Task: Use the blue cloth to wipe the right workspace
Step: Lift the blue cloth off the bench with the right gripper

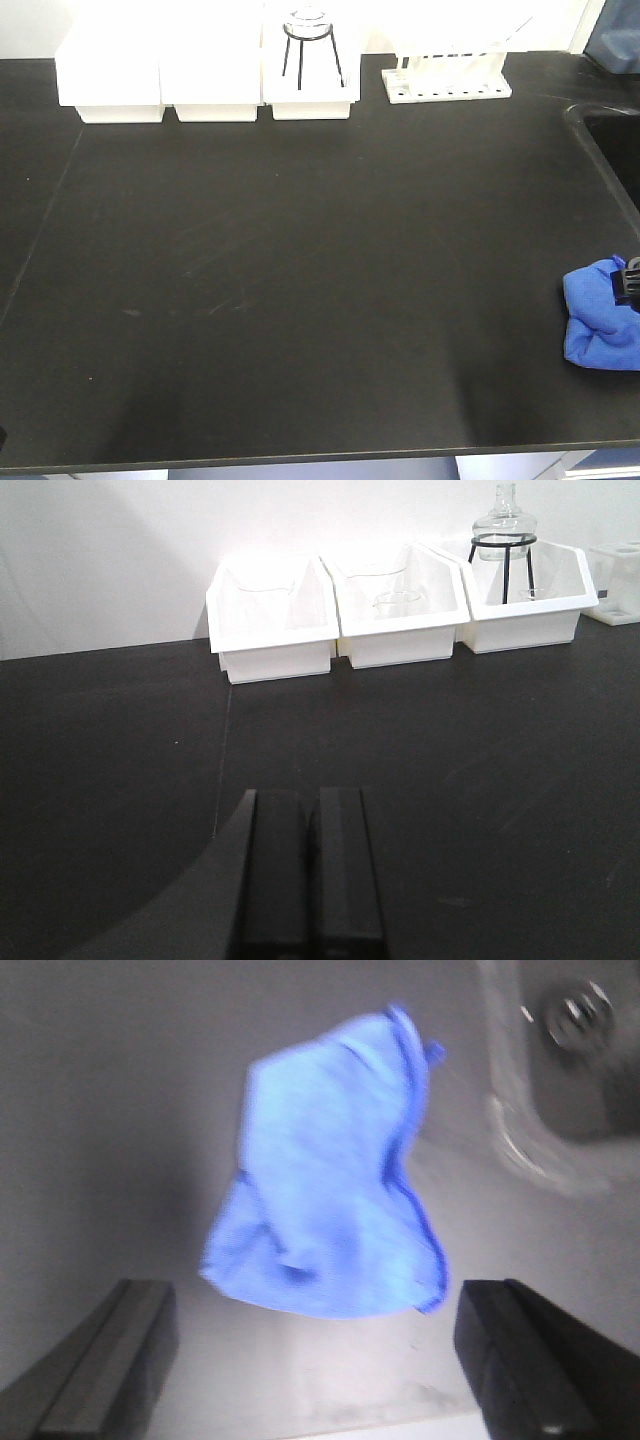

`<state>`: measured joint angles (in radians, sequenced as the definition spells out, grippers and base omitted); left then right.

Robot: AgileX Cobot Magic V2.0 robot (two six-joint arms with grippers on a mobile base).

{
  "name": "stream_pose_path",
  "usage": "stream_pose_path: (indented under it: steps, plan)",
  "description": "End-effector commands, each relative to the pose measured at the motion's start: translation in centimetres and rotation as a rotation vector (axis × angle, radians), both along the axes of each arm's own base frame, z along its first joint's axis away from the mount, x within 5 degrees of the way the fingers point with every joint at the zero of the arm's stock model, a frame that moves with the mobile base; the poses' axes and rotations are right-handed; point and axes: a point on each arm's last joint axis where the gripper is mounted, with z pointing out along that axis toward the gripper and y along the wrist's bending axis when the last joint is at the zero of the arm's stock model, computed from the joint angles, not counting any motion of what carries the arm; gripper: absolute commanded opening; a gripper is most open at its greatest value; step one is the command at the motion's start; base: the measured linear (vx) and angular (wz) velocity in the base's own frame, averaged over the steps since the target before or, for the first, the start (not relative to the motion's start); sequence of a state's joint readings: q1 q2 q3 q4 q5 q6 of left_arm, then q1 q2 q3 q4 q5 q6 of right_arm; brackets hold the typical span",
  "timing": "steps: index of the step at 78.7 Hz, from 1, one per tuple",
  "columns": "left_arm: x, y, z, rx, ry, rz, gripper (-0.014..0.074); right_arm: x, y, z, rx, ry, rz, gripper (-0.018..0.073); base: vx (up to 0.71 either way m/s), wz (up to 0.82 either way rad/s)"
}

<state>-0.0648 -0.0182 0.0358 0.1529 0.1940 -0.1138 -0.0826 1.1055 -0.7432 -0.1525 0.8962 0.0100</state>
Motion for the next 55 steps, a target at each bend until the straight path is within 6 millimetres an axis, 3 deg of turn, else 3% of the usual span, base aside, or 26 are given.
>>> stream_pose_path:
  steps: [1,32,55]
  plan:
    - [-0.1,-0.1,1.8,-0.009,-0.121,-0.018,-0.0006,1.1,-0.5,0.4,-0.038,-0.041,-0.016,0.0627,0.0,0.0]
    - [-0.1,-0.1,1.8,-0.009,-0.121,-0.018,-0.0006,4.9,-0.8,-4.2,-0.027,0.059,-0.009,0.0602,0.0,0.0]
    - [-0.1,-0.1,1.8,-0.009,-0.121,-0.018,-0.0006,6.4,-0.9,-7.3,-0.016,0.135,0.005,0.0593,0.0,0.0]
